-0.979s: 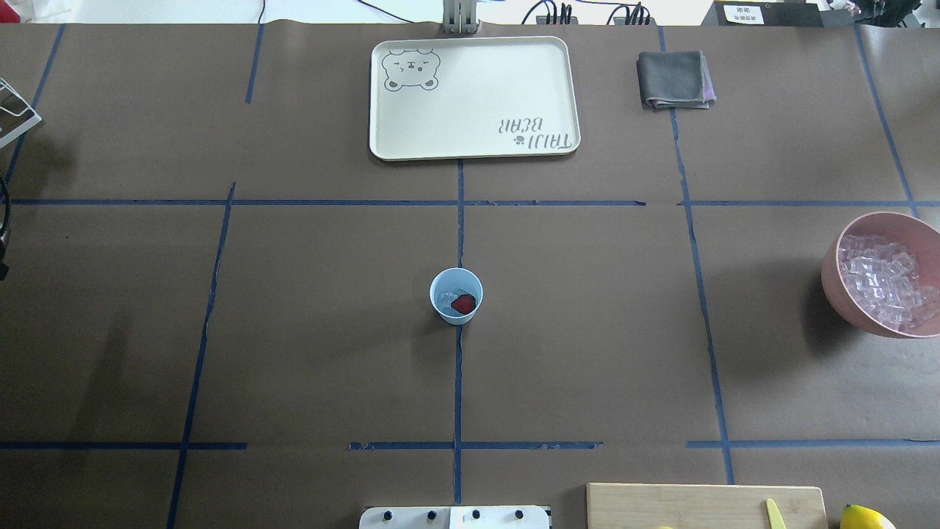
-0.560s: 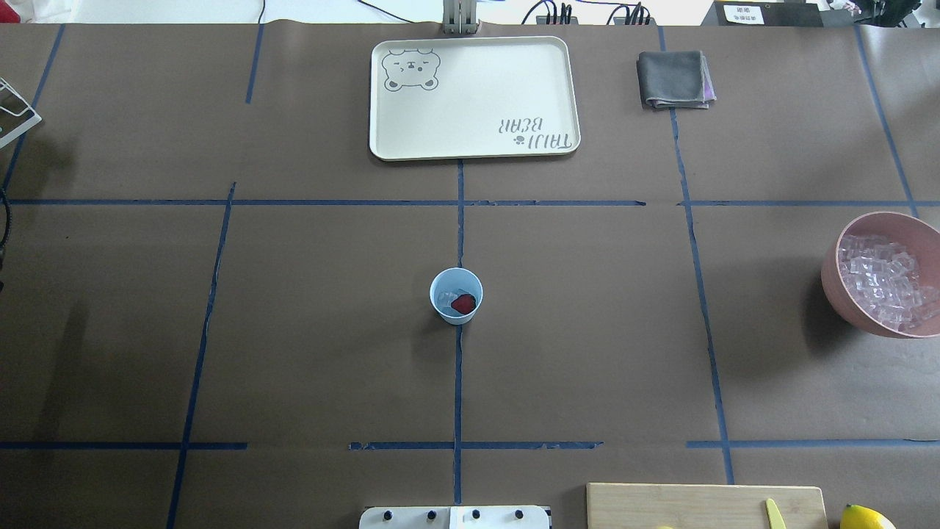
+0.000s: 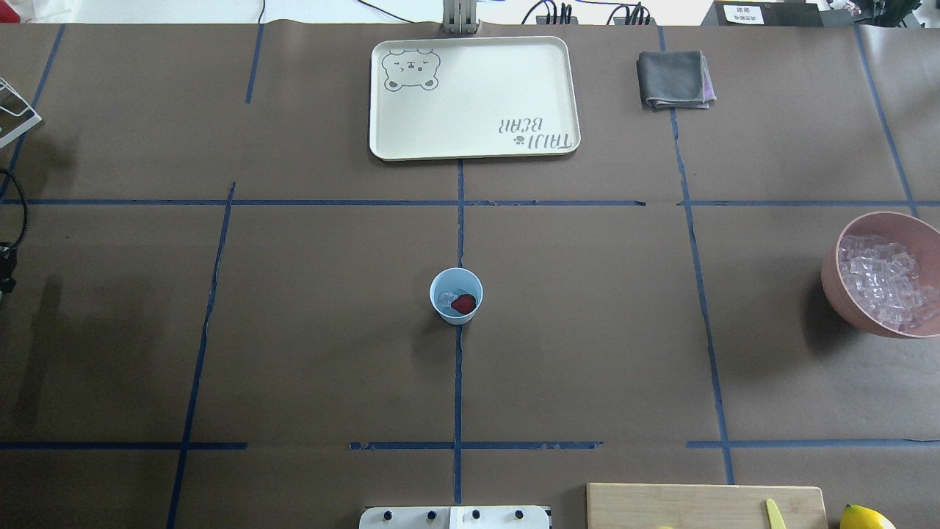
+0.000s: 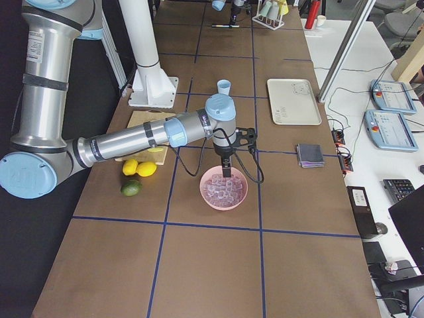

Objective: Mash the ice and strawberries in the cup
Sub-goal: 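Lay the muddler on the table and open the left gripper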

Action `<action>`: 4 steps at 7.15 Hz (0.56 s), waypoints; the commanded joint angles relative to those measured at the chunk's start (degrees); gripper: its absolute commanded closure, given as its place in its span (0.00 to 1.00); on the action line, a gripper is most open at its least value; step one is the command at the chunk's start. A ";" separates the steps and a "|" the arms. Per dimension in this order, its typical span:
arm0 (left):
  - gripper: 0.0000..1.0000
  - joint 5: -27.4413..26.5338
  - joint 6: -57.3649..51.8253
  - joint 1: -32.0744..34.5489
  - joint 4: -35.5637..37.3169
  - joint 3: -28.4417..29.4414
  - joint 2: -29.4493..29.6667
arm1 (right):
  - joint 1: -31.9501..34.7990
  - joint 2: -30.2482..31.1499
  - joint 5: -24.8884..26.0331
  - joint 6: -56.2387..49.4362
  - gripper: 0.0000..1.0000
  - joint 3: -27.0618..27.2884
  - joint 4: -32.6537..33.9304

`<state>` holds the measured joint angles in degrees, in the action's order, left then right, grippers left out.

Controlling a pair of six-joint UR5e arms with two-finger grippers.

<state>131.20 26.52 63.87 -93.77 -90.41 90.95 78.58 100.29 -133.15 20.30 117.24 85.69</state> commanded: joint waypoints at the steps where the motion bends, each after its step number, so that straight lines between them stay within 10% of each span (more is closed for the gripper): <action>1: 1.00 0.02 0.11 -1.72 -2.28 1.63 0.36 | 0.00 -0.01 0.00 0.00 0.00 0.00 0.00; 4: 0.99 0.02 0.02 -3.48 -2.56 2.69 1.15 | 0.00 -0.10 0.00 0.00 0.00 0.00 -0.09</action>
<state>131.18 26.59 61.18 -96.17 -88.20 91.83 78.58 100.26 -133.16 20.30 117.29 85.63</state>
